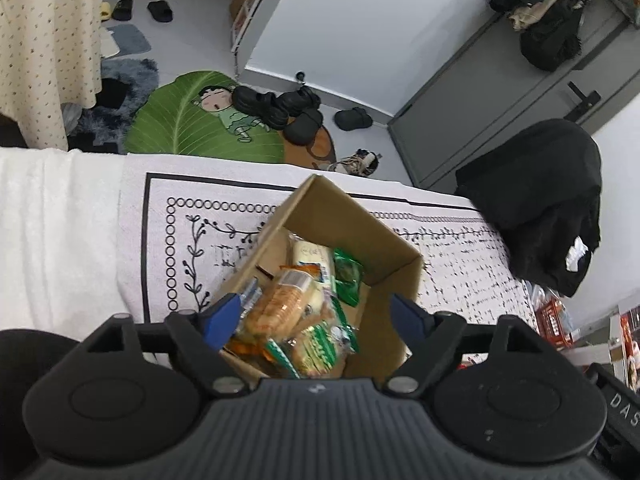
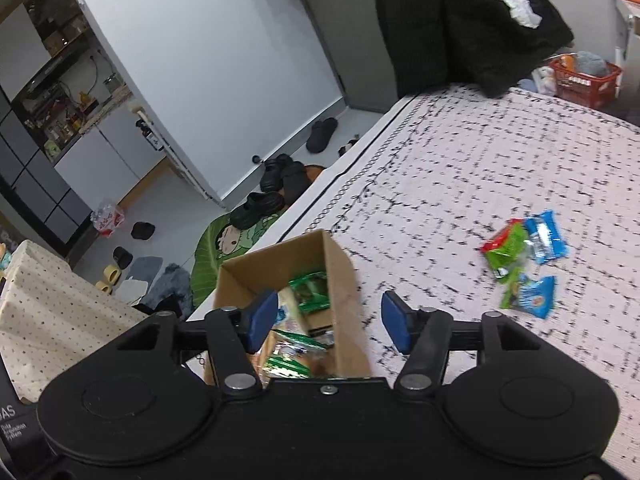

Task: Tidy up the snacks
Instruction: 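Move both open tools back to the remaining candy pile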

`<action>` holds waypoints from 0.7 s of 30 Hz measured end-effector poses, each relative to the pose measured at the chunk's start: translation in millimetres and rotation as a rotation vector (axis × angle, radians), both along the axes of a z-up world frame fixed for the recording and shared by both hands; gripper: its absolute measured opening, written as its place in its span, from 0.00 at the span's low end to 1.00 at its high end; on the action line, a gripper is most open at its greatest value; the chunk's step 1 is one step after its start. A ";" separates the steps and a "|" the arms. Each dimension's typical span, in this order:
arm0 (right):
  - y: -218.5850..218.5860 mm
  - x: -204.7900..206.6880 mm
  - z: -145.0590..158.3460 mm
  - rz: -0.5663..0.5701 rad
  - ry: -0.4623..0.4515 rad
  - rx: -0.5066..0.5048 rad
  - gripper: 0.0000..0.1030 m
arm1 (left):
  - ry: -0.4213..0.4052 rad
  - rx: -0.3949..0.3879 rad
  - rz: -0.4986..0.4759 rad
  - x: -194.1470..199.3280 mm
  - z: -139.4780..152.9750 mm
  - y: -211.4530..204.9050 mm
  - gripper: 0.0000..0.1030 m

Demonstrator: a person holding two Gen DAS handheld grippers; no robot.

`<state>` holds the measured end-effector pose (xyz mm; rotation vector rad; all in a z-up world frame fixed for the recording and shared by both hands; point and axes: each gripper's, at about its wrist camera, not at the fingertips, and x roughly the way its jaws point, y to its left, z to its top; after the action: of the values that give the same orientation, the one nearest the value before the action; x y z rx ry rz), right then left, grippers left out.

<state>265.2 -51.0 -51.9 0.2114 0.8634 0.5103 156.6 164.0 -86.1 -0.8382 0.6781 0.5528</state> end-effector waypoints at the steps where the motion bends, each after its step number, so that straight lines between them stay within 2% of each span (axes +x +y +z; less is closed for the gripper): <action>1: -5.0 -1.9 0.8 -0.006 -0.005 0.000 0.60 | -0.006 0.005 -0.006 -0.4 1.9 -2.9 0.85; 7: -29.9 -10.2 5.4 -0.029 -0.036 0.002 0.72 | -0.026 0.037 -0.052 -0.1 11.2 -23.2 1.00; 9: -36.9 -12.1 7.3 -0.037 -0.045 0.003 0.77 | -0.032 0.046 -0.066 -0.7 13.1 -30.7 1.00; 21: -83.3 -20.1 9.6 -0.078 -0.060 0.021 0.87 | -0.042 0.098 -0.132 0.4 23.4 -66.5 1.00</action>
<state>245.1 -134.3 -42.3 0.2468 0.7884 0.4507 157.0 97.5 -62.7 -0.7061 0.6575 0.4444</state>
